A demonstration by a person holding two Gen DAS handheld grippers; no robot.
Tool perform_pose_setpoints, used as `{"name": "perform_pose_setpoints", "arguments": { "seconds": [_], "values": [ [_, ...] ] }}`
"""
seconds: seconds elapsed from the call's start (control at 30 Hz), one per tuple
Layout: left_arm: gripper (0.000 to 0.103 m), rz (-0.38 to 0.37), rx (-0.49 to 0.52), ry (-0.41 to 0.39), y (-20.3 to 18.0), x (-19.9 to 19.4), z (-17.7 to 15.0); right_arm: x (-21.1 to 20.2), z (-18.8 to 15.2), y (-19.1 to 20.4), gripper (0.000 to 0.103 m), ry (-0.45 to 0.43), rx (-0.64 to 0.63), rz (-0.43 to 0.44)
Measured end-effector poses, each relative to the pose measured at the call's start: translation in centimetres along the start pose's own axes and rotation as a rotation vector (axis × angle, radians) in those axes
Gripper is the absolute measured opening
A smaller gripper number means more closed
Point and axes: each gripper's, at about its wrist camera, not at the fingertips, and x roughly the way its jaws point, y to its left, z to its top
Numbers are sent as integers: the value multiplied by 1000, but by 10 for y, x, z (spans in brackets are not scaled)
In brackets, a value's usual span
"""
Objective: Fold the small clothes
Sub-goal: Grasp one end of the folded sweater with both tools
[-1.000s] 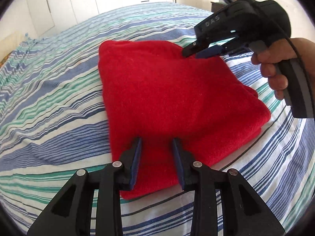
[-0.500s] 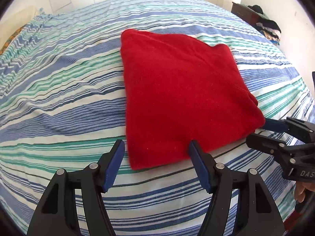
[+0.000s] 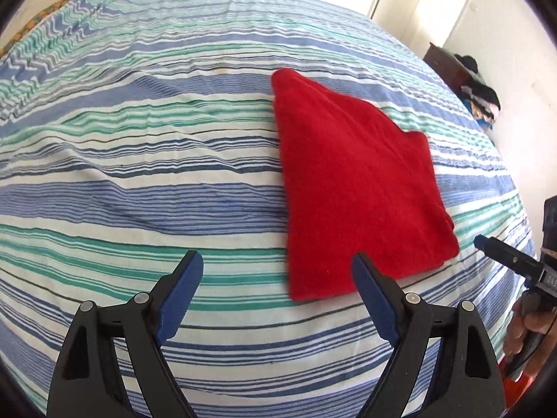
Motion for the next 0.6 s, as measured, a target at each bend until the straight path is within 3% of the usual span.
{"name": "perform_pose_setpoints", "arguments": {
  "seconds": [0.13, 0.3, 0.4, 0.43, 0.47, 0.5, 0.53, 0.6],
  "values": [
    [88, -90, -79, 55, 9, 29, 26, 21, 36, -26, 82, 12, 130, 86],
    [88, -150, 19, 168, -23, 71, 28, 79, 53, -35, 81, 113, 249, 204],
    [87, -175, 23, 228, -29, 89, 24, 100, 47, -24, 81, 169, 205, 235],
    [79, -179, 2, 231, -27, 89, 25, 101, 47, -20, 77, 177, 176, 210],
    [65, -207, -20, 235, -26, 87, 27, 103, 47, -17, 59, 185, 161, 193],
    [43, -238, -36, 260, -26, 85, 29, 104, 48, -16, 40, 206, 158, 191],
    [35, -225, -33, 257, -28, 80, 33, 106, 49, -17, 24, 230, 166, 197],
    [31, -212, 15, 234, -35, 63, 44, 104, 55, -8, 23, 231, 156, 193]
  ]
}}
